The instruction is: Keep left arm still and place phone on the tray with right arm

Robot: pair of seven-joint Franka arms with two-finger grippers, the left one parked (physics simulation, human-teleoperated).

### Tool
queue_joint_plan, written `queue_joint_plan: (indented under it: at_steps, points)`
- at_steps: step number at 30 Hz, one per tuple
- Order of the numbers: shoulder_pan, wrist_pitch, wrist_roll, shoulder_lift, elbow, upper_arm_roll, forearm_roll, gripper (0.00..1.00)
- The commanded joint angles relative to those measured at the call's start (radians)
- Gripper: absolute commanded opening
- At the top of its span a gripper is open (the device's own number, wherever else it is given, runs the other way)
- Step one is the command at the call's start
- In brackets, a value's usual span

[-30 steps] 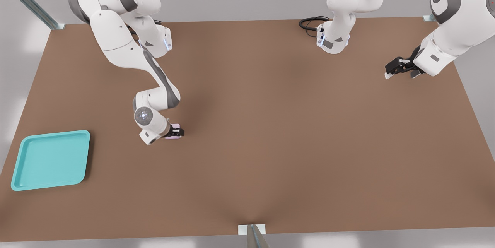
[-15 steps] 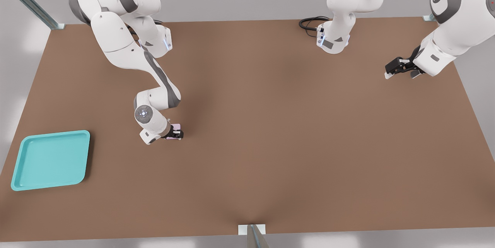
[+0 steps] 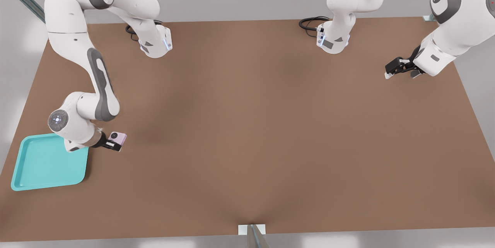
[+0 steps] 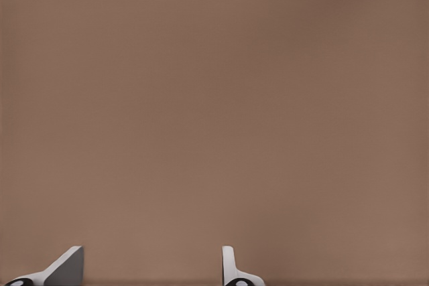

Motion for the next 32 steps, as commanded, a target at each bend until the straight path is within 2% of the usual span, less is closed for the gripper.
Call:
queue_joint_plan:
  at_steps: [1,4,7,9,13,14,15,18,20,21,22,23,25,32]
  points:
    - [-0.072,-0.063,-0.564,0.050,0.085,-0.005,-0.007,0.76]
    - [-0.177,-0.063,-0.784,0.222,0.306,-0.005,-0.005,0.76]
    - [-0.240,-0.058,-0.884,0.329,0.406,-0.005,-0.002,0.76]
    - [-0.255,-0.057,-0.904,0.343,0.415,-0.005,0.000,1.00]
    - [-0.252,-0.064,-0.908,0.331,0.455,0.004,-0.003,1.00]
    - [-0.237,-0.100,-0.899,0.264,0.455,0.019,-0.003,1.00]
    - [-0.232,-0.147,-0.873,0.182,0.453,0.075,-0.005,1.00]
    - [0.032,-0.495,-0.467,-0.112,0.453,0.107,-0.108,1.00]
    - [0.070,-0.670,-0.298,-0.232,0.446,0.139,-0.100,1.00]
    - [0.141,-0.696,-0.246,-0.362,0.368,0.092,-0.100,1.00]
    - [0.196,-0.742,-0.212,-0.407,0.344,0.056,-0.100,1.00]
    - [0.239,-0.765,-0.209,-0.422,0.347,0.006,-0.073,1.00]
    - [0.276,-0.767,-0.083,-0.451,0.338,-0.020,-0.045,1.00]
    - [0.276,-0.752,-0.094,-0.460,0.311,-0.033,-0.025,1.00]
